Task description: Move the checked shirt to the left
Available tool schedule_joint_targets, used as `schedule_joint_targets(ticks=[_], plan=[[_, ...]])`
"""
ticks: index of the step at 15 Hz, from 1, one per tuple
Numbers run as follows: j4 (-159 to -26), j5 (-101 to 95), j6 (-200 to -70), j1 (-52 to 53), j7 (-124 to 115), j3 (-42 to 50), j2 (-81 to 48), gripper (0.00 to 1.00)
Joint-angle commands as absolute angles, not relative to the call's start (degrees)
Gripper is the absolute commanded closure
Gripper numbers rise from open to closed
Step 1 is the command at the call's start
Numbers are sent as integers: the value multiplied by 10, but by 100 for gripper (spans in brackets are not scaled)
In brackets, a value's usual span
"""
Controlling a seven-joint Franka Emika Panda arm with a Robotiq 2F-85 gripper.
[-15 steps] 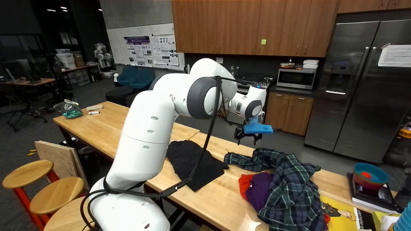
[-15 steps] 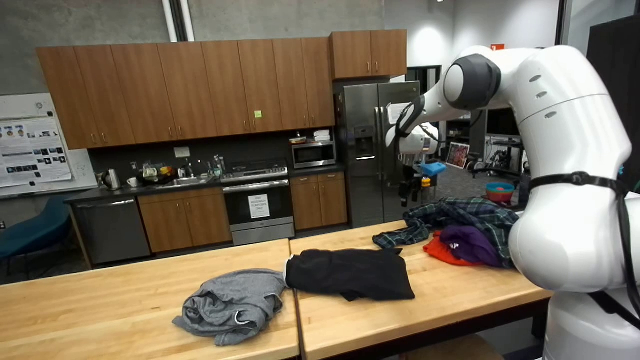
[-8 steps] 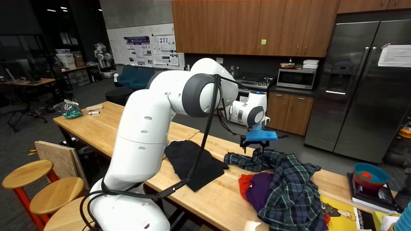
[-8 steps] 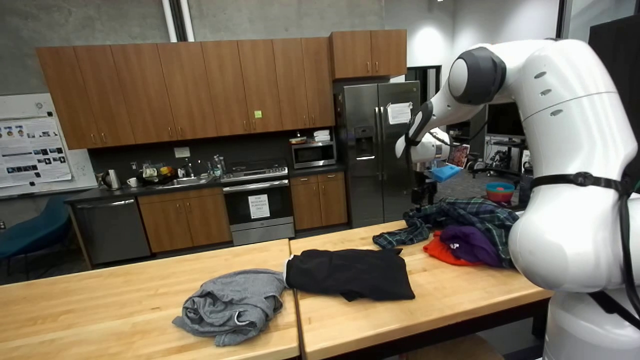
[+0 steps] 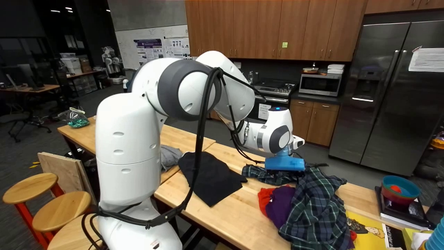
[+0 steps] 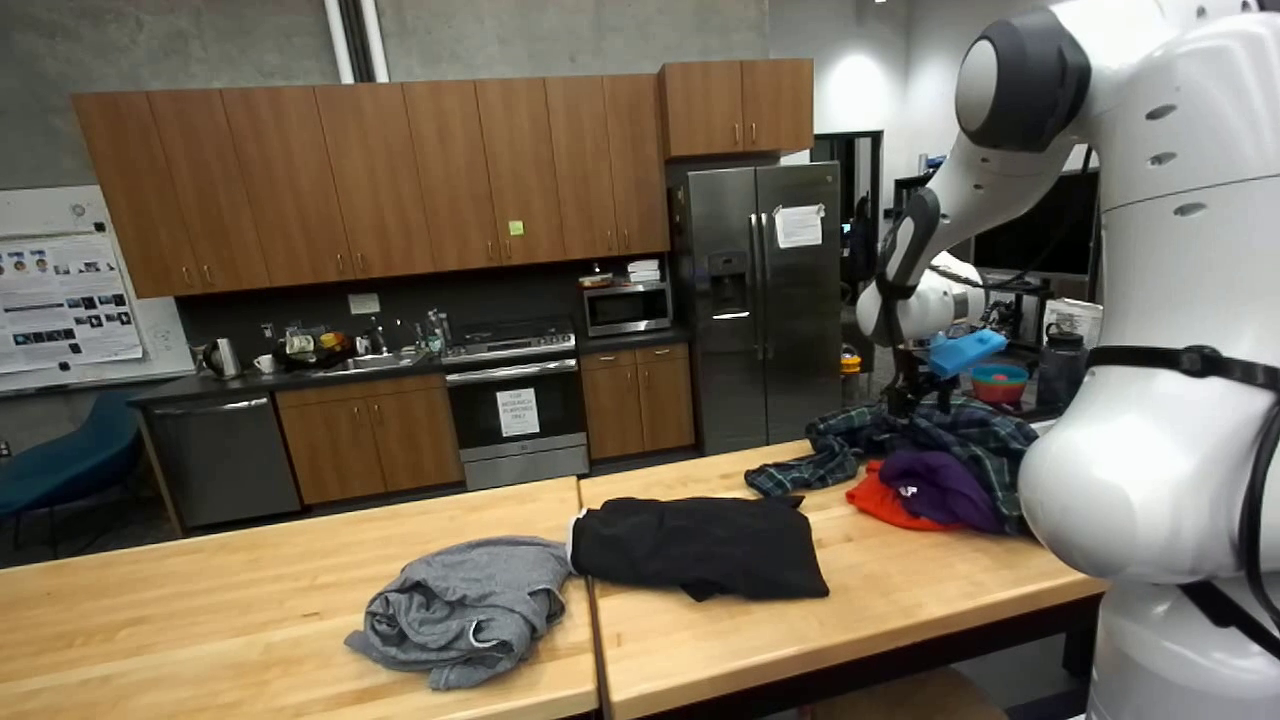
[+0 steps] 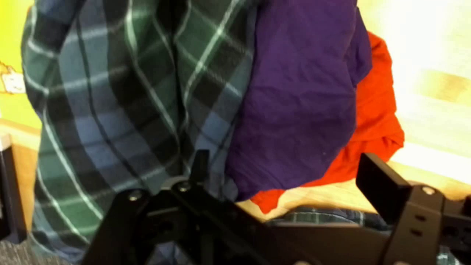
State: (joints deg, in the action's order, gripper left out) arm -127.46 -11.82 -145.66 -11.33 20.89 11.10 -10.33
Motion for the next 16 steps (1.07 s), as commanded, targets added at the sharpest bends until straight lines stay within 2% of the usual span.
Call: schedule_joint_targets(ticks=[1,6,7,8,10,16], plan=[[-1312,-80,-1515,-136,158,120,-109,0],[-1333,-45,-1657,-156,98,136,-157,0],[-1335,-46,-1677,-157,89,142,-160,3],[-1337,-51,-1694,-156,80,149,-162,26],[-1336,-60,-1720,-148,66,162,-166,30],[-1338,-69,-1749,-131,64,169,-161,76]])
